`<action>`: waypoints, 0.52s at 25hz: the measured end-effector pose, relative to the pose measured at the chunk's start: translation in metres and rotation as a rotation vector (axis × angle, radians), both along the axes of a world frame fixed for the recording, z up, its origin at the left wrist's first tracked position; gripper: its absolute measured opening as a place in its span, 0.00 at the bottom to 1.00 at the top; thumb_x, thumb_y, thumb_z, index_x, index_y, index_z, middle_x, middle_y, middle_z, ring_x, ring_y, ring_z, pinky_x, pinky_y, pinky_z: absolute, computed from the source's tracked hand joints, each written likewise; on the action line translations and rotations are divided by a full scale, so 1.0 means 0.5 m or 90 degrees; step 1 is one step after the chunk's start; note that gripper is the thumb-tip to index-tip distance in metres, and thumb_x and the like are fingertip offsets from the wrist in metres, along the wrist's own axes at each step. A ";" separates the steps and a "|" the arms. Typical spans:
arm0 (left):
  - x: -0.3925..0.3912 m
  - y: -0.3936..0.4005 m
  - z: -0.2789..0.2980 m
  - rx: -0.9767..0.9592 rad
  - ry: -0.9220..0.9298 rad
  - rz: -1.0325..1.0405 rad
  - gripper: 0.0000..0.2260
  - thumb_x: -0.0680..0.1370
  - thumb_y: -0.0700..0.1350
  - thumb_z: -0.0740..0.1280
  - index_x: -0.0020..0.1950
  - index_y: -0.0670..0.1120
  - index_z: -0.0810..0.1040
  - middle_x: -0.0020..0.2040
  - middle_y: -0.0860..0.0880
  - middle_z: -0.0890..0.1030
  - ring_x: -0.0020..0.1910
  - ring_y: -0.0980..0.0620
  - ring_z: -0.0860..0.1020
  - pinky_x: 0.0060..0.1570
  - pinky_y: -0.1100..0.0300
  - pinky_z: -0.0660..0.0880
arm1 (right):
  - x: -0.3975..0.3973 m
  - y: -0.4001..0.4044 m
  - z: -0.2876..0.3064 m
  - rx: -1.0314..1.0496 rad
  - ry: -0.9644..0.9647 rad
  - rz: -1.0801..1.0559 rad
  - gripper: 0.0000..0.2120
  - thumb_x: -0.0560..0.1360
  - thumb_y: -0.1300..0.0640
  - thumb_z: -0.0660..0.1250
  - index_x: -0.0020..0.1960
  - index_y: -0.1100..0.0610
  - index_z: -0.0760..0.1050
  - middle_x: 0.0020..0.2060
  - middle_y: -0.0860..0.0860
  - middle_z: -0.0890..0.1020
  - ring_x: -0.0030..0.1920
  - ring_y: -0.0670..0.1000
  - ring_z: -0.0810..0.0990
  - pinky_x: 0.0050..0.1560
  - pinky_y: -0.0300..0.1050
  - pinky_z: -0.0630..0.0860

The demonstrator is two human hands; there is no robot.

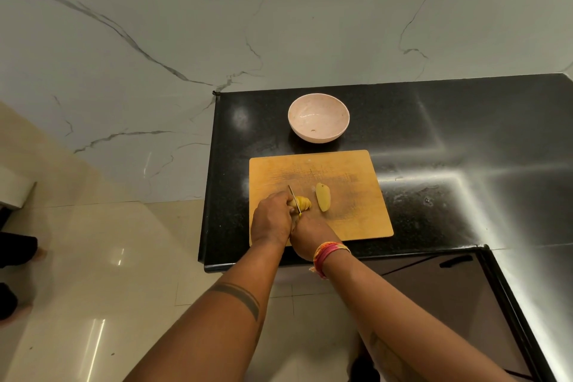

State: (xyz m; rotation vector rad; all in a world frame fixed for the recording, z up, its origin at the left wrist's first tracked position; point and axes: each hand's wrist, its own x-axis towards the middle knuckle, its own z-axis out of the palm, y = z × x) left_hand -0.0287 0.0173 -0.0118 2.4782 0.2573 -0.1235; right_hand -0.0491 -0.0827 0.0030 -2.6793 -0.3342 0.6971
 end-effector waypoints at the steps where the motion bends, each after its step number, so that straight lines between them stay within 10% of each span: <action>1: -0.001 -0.001 0.002 0.010 -0.002 -0.001 0.07 0.83 0.45 0.63 0.51 0.54 0.80 0.47 0.56 0.78 0.43 0.59 0.75 0.40 0.64 0.69 | -0.011 -0.001 0.004 0.029 0.010 -0.029 0.12 0.77 0.67 0.59 0.57 0.62 0.76 0.51 0.58 0.81 0.52 0.59 0.80 0.56 0.52 0.73; 13: -0.015 0.004 0.011 0.031 -0.032 -0.011 0.07 0.82 0.44 0.66 0.58 0.51 0.81 0.55 0.53 0.81 0.49 0.57 0.74 0.48 0.62 0.69 | -0.149 -0.062 -0.001 0.095 0.050 -0.258 0.09 0.85 0.52 0.52 0.52 0.54 0.69 0.40 0.52 0.79 0.38 0.52 0.80 0.38 0.50 0.76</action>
